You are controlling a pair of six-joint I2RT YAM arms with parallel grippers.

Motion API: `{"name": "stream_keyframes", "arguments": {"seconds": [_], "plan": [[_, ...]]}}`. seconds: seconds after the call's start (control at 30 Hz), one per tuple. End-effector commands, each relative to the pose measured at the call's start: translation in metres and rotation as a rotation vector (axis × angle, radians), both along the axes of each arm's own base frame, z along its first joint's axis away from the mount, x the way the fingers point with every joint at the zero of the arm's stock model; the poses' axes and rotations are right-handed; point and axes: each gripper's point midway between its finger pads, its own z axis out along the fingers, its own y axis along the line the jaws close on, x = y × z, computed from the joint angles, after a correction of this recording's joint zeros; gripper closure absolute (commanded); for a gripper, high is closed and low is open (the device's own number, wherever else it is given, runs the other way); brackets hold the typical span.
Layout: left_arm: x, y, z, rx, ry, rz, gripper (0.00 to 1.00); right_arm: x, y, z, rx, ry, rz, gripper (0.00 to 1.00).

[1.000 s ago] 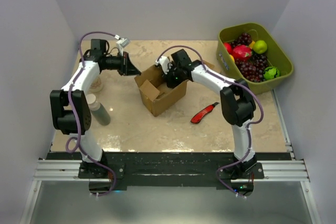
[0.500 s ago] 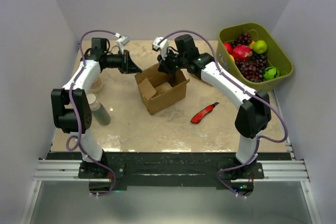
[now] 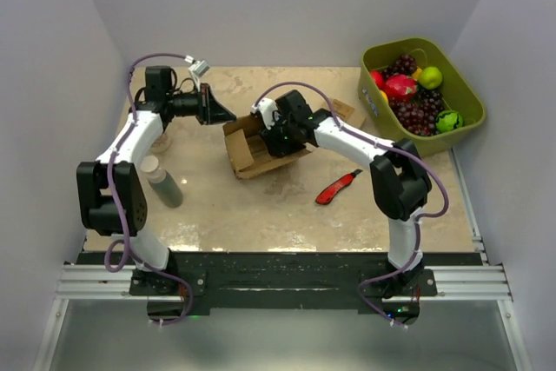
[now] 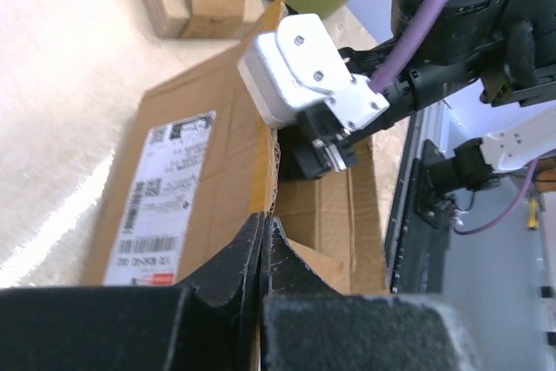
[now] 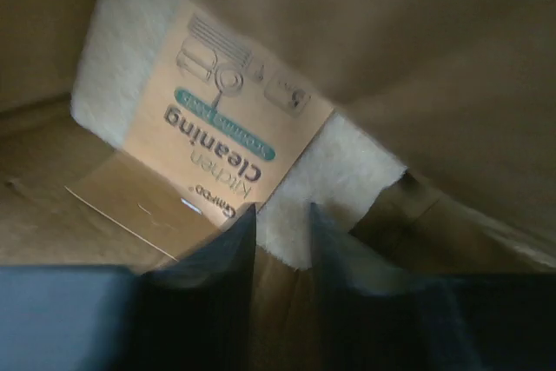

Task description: Unpack the express box

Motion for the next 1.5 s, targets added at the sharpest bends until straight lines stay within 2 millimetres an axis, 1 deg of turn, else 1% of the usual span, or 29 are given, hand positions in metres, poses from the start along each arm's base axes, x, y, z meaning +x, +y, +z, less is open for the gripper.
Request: {"name": "stream_keyframes", "arguments": {"seconds": [0.0,0.03,0.07,0.1,0.13,0.17,0.27,0.3,0.33,0.4,0.47,0.53,0.57,0.6,0.67,0.7,0.77,0.8,0.83,0.87,0.9,0.97,1.0,1.07,1.1,1.2,1.23,1.33,1.47], "plan": [[-0.009,-0.006,0.023,-0.095,0.033,0.015,1.00,-0.004,-0.008,0.000,-0.035,-0.027,-0.102,0.50],[-0.016,-0.008,0.014,-0.137,0.159,0.038,1.00,0.001,-0.014,-0.003,-0.059,-0.044,-0.139,0.32],[-0.014,-0.009,0.019,-0.159,0.112,0.029,1.00,0.004,-0.016,-0.005,-0.068,-0.049,-0.156,0.24],[-0.015,-0.008,0.015,-0.168,0.143,0.036,1.00,0.007,-0.016,-0.009,-0.067,-0.045,-0.187,0.16],[-0.016,-0.008,0.008,-0.171,0.175,0.040,1.00,0.009,-0.014,-0.011,-0.062,-0.043,-0.194,0.04],[-0.015,-0.007,-0.003,-0.171,0.219,0.034,1.00,0.012,-0.012,-0.013,-0.053,-0.043,-0.193,0.01],[-0.009,-0.004,-0.024,-0.163,0.284,0.046,1.00,0.018,-0.003,-0.036,-0.072,-0.007,-0.187,0.01],[-0.009,-0.004,-0.027,-0.165,0.294,0.045,1.00,0.023,-0.001,-0.038,-0.075,-0.004,-0.192,0.01],[-0.009,-0.004,-0.031,-0.167,0.311,0.047,1.00,0.024,-0.001,-0.052,-0.096,0.010,-0.196,0.01],[-0.007,-0.004,-0.038,-0.167,0.329,0.045,1.00,0.021,-0.002,-0.063,-0.114,0.035,-0.185,0.03],[-0.005,-0.004,-0.042,-0.164,0.340,0.047,1.00,0.013,-0.004,-0.074,-0.118,0.084,-0.157,0.07],[-0.003,-0.004,-0.043,-0.161,0.335,0.048,1.00,0.002,-0.012,-0.089,-0.134,0.142,-0.147,0.14],[0.002,0.005,-0.044,-0.165,0.334,0.071,1.00,-0.003,-0.018,-0.095,-0.128,0.182,-0.139,0.15],[0.005,0.006,-0.042,-0.165,0.327,0.074,1.00,-0.012,-0.017,-0.100,-0.109,0.232,-0.096,0.18],[0.009,0.009,-0.043,-0.164,0.320,0.083,1.00,-0.019,-0.023,-0.112,-0.091,0.318,-0.075,0.24],[0.010,0.009,-0.042,-0.164,0.314,0.086,1.00,-0.022,-0.018,-0.112,-0.055,0.355,-0.047,0.36],[0.012,0.009,-0.041,-0.164,0.307,0.092,1.00,-0.029,-0.021,-0.120,-0.051,0.407,-0.032,0.50],[0.013,0.010,-0.041,-0.164,0.305,0.095,1.00,-0.031,-0.019,-0.120,-0.041,0.415,-0.008,0.58],[0.013,0.010,-0.040,-0.164,0.300,0.093,1.00,-0.033,-0.019,-0.121,-0.043,0.421,-0.004,0.80],[0.013,0.010,-0.039,-0.165,0.296,0.093,1.00,-0.030,-0.018,-0.116,-0.037,0.405,-0.005,0.96],[0.012,0.010,-0.039,-0.164,0.295,0.091,1.00,-0.031,-0.020,-0.116,-0.042,0.398,-0.009,1.00],[0.011,0.010,-0.039,-0.163,0.295,0.092,1.00,-0.022,-0.020,-0.106,-0.042,0.346,-0.028,1.00],[0.010,0.010,-0.040,-0.163,0.295,0.092,1.00,-0.018,-0.019,-0.088,-0.018,0.304,-0.027,1.00],[0.011,0.010,-0.040,-0.159,0.291,0.097,1.00,-0.004,-0.015,-0.062,0.001,0.216,-0.019,1.00],[0.012,0.011,-0.038,-0.155,0.279,0.099,1.00,0.002,-0.011,-0.035,0.038,0.160,-0.015,1.00],[0.019,0.012,-0.033,-0.146,0.252,0.108,1.00,0.022,-0.001,0.019,0.122,0.010,-0.007,1.00],[0.021,0.012,-0.032,-0.144,0.247,0.109,1.00,0.025,0.002,0.045,0.160,-0.049,-0.001,1.00],[0.026,0.012,-0.026,-0.141,0.223,0.112,1.00,0.027,0.009,0.086,0.218,-0.125,0.037,1.00],[0.029,0.013,-0.026,-0.133,0.213,0.120,1.00,0.016,0.017,0.120,0.274,-0.176,0.087,1.00]]}}
